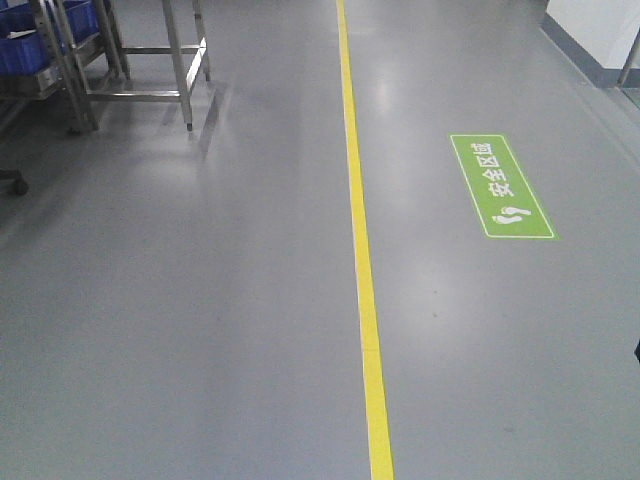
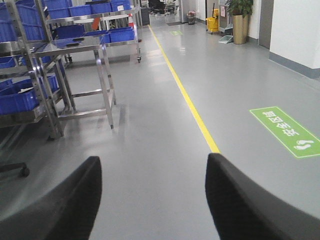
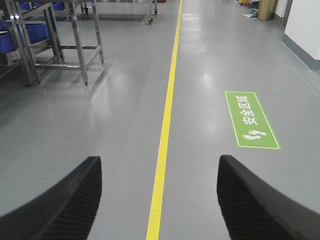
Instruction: Move and align brake pads A on conveyor
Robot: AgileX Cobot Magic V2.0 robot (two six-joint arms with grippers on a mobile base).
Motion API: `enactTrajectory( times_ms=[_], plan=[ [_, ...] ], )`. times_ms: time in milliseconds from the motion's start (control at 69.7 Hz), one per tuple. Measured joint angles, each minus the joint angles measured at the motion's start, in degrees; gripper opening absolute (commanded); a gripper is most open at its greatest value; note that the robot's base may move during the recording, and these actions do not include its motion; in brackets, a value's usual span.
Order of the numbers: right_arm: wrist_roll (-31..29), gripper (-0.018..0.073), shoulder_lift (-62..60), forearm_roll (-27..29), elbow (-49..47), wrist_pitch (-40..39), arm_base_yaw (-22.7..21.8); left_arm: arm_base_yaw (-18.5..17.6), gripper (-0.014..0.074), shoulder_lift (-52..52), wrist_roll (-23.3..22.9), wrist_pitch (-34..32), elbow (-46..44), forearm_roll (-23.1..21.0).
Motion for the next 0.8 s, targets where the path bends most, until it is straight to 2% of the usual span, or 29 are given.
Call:
enactTrajectory(
  times_ms=[803],
  plan=[
    [0.00,0.0469,0.00,0.00,0.00,0.00,0.00,0.00,0.0449,0.00,0.00,0.00,0.00,0.00]
  ],
)
